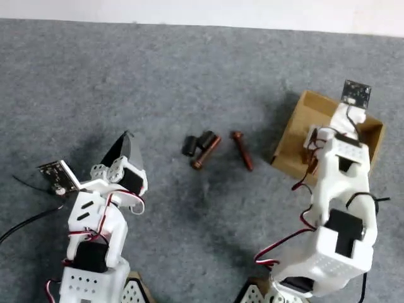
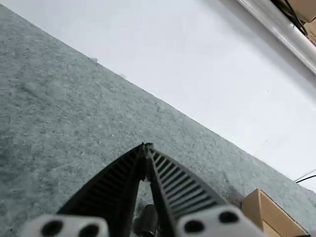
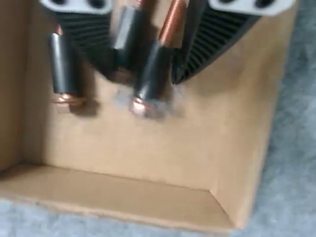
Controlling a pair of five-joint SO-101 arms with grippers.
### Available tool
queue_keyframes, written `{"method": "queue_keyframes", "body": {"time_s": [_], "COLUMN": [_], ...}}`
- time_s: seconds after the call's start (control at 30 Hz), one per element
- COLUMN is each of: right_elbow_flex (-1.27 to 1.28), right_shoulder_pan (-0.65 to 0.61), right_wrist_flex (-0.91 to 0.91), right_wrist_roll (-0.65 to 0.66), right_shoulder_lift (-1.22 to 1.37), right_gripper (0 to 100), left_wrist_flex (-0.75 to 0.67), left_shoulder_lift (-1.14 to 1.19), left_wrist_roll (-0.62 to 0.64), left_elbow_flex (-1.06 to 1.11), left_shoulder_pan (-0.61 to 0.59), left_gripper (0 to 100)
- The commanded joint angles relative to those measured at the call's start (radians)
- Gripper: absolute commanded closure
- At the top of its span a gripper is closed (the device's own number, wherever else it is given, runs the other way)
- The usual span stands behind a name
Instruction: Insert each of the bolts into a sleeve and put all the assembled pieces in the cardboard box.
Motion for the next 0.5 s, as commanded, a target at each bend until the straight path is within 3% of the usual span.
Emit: {"method": "queue_keyframes", "body": {"time_s": [0.0, 0.2, 0.47], "right_elbow_flex": [-0.056, -0.064, 0.021], "right_shoulder_pan": [-0.054, -0.084, -0.278], "right_wrist_flex": [0.002, 0.165, 0.259], "right_wrist_roll": [-0.003, -0.009, -0.009], "right_shoulder_lift": [-0.015, -0.065, -0.346], "right_gripper": [73.3, 73.1, 73.1], "left_wrist_flex": [0.003, 0.003, 0.003], "left_shoulder_lift": [-0.013, -0.013, -0.016], "left_wrist_roll": [-0.006, -0.006, -0.006], "left_elbow_flex": [0.021, 0.021, 0.021], "left_shoulder_pan": [-0.016, -0.016, -0.016], "left_gripper": [99, 99, 99]}}
